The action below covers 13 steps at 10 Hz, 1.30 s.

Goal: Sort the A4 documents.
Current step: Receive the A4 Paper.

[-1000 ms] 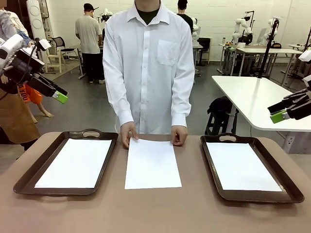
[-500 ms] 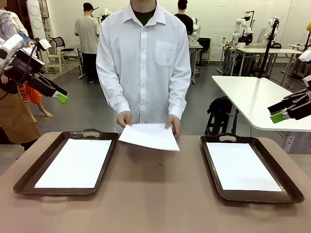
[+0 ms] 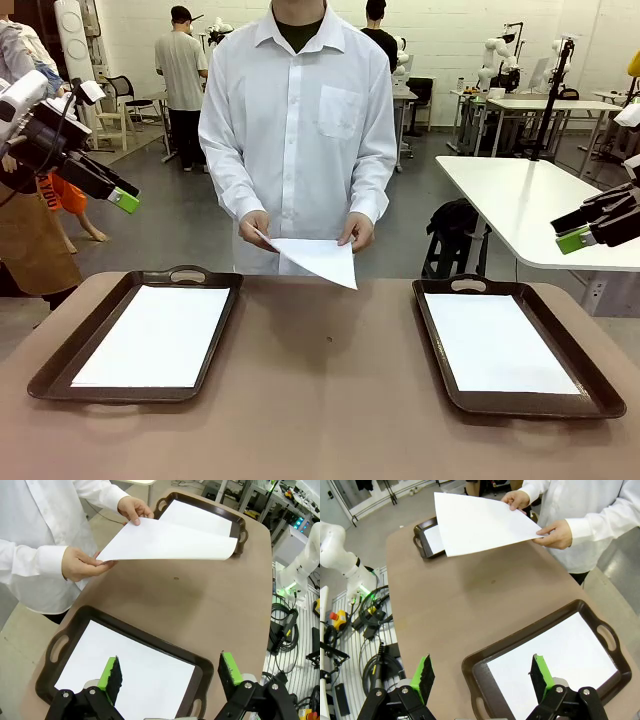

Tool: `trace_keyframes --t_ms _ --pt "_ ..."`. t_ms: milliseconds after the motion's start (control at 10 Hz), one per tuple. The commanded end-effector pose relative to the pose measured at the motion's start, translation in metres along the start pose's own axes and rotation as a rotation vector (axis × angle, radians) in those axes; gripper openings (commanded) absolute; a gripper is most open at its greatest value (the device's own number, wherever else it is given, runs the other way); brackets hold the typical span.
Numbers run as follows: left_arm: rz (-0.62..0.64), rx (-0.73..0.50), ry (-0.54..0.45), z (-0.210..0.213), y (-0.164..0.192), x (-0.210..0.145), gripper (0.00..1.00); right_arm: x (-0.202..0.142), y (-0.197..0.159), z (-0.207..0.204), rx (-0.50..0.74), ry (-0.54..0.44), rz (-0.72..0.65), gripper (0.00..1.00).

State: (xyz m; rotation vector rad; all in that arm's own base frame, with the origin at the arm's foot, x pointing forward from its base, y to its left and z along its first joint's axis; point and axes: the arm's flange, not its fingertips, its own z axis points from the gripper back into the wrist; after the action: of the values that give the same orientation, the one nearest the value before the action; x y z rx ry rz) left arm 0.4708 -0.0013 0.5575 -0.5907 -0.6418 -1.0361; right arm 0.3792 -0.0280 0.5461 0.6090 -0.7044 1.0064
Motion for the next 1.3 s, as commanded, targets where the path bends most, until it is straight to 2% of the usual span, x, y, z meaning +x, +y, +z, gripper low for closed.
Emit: trace_keyframes --t_ms 0,1200 --pt "-0.016 -0.001 0.001 0.0002 -0.0002 -0.0003 1.00 -0.0010 -0.0003 -0.0013 0.001 0.005 -0.004 1.00" --pt "-0.016 -0.001 0.001 0.0002 -0.0002 -0.0003 1.00 -0.0010 -0.0003 -0.0013 0.001 0.005 -0.004 1.00"
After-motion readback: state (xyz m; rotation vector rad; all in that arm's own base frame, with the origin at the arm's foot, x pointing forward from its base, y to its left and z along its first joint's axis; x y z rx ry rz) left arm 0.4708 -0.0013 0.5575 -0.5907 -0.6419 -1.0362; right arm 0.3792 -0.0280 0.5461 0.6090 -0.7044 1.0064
